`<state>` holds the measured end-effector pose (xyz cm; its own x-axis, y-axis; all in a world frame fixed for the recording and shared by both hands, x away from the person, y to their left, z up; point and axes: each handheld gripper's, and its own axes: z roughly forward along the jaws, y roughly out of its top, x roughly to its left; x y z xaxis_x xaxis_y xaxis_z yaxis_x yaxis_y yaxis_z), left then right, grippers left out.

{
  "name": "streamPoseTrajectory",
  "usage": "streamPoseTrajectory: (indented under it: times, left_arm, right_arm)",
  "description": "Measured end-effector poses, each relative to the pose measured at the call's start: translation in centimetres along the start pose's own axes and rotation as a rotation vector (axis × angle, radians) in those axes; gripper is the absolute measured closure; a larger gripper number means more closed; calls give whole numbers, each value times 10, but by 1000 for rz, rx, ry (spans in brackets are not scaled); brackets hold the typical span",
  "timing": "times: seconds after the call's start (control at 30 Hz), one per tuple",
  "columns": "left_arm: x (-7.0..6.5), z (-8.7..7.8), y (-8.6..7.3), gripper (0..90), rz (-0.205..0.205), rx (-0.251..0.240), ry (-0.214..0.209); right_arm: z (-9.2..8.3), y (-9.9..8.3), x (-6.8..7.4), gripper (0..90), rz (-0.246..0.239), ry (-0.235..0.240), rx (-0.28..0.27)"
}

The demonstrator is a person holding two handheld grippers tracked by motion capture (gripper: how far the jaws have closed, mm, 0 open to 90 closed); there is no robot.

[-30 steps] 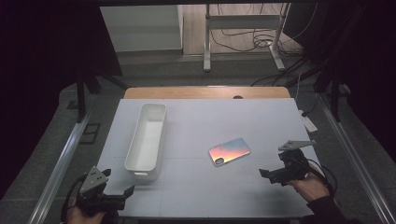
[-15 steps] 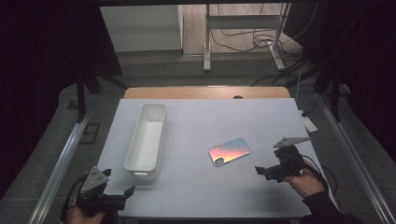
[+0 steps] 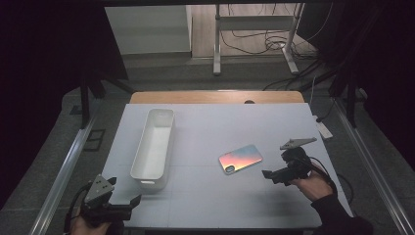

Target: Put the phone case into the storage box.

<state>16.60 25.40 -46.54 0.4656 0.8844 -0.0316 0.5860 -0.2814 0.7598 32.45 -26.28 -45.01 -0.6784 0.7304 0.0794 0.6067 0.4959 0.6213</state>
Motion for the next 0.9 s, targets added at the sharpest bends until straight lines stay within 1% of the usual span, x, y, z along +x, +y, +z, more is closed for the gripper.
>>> streamPoseTrajectory:
  times: [0.07, 0.17, 0.37, 0.6, 0.73, 0.9]
  left_arm:
    - [0, 0, 0, 17, -1, 0, 0]
    - [0, 0, 0, 16, -1, -1, 0]
    - [0, 0, 0, 16, -1, 0, 0]
    - [0, 0, 0, 17, -2, 0, -1]
    - [0, 0, 0, 17, -2, 0, -1]
    - [0, 0, 0, 16, -2, 0, -2]
  right_arm:
    - [1, 1, 0, 0, 3, 2, 4]
    - [4, 4, 0, 0, -12, 6, 2]
    - [10, 11, 1, 0, -21, 7, 8]
    - [19, 16, 0, 0, -27, 9, 26]
    - [23, 20, -1, 0, -39, 4, 34]
    - [27, 24, -2, 1, -45, 1, 30]
